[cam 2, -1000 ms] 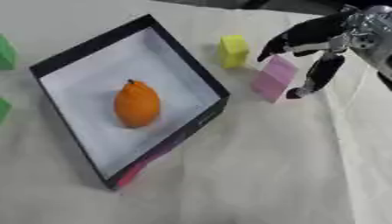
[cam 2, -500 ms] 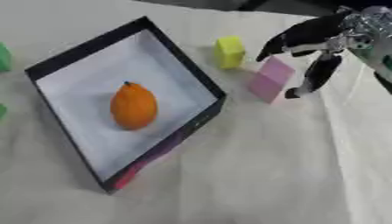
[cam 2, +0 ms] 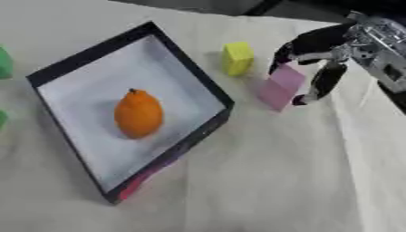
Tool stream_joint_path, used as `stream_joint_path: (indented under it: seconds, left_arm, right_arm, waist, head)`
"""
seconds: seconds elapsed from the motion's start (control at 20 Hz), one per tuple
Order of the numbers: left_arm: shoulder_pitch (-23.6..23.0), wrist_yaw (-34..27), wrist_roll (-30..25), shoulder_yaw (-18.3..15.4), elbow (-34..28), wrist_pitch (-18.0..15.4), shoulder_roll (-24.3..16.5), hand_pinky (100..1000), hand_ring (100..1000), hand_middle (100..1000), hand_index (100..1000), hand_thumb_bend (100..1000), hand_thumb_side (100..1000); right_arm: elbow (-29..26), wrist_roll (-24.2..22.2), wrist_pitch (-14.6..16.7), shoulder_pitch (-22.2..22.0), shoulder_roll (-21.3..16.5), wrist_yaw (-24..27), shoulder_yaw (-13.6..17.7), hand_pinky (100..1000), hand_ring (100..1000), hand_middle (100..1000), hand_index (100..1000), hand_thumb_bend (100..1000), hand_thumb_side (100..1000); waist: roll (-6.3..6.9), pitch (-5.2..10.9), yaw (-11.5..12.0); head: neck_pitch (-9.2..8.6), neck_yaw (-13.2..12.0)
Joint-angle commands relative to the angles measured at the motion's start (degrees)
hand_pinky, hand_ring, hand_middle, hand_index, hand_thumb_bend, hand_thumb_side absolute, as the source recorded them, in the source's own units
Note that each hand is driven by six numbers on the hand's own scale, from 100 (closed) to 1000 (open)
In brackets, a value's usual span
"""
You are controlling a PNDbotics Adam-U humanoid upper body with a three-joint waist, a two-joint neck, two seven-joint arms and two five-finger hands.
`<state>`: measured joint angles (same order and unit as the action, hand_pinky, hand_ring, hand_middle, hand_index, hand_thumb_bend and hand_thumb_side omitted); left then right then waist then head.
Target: Pick up objects on the table and place them in the box.
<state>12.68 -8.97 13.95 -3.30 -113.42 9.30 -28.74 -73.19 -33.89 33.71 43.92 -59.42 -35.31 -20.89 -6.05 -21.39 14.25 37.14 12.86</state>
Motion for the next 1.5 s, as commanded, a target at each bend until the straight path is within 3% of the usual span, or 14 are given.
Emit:
stream_joint_path:
  seconds: [0.05,0.25,0.5,0.7,0.85,1.1,1.35,1.5]
  left_arm:
    - [0.56,-0.02,-0.13,-0.26,-1.18,-0.15,-0.86,841,746,800,834,136,888]
    - [0.32,-0.25,-0.03,-0.38,-1.18,-0.12,-0.81,841,745,798,834,135,889]
    - [-0.15,-0.43,0.15,-0.52,-1.18,-0.07,-0.79,841,744,798,834,132,887]
    - [-0.69,-0.20,0.35,-0.69,-1.18,-0.35,-0.72,841,744,798,834,129,880]
    - [-1.16,0.39,0.51,-0.84,-1.18,-0.78,-0.24,840,744,798,834,131,873]
    - [-2.12,0.80,0.67,-0.81,-1.18,-0.51,0.64,841,745,798,834,133,874]
    - [-2.55,0.33,0.74,-0.76,-1.18,-0.04,0.76,841,745,797,834,135,874]
    - [-2.44,-0.35,1.07,-0.83,-1.18,0.16,1.12,841,746,799,835,135,878]
  right_arm:
    - [1.09,-2.97,4.11,0.94,-0.98,1.37,0.29,871,806,703,785,446,287]
    - [1.98,-2.17,3.14,1.16,-0.40,4.54,0.09,851,753,595,689,240,248]
    - [0.07,-1.82,0.59,2.04,-0.52,8.95,0.88,826,696,488,582,116,258]
    - [-4.04,-3.02,-1.86,4.66,-0.32,10.26,2.18,813,663,480,574,100,290]
    - [-7.14,-6.00,-3.96,9.10,1.33,12.13,2.79,804,641,482,577,100,297]
    - [-9.83,-11.37,-5.78,17.16,5.37,14.39,1.13,797,635,490,582,112,318]
    - [-9.22,-14.38,-5.67,24.32,11.31,12.77,-1.09,786,648,500,590,205,357]
    - [-7.20,-14.74,-5.13,28.25,16.60,10.10,-2.64,780,644,500,591,208,347]
  waist:
    - [-0.48,0.03,0.12]
    - [-0.46,0.35,0.10]
    - [-0.25,1.06,-0.59]
    - [0.34,1.82,-1.44]
    - [0.93,2.85,-2.41]
    - [1.45,4.49,-3.60]
    - [1.78,5.40,-3.67]
    - [2.06,5.63,-3.34]
  head:
    - [-0.68,0.29]
    - [-0.48,0.44]
    - [0.36,0.98]
    - [1.19,1.15]
    - [2.15,1.36]
    - [3.16,1.09]
    - [3.21,1.07]
    - [3.27,1.65]
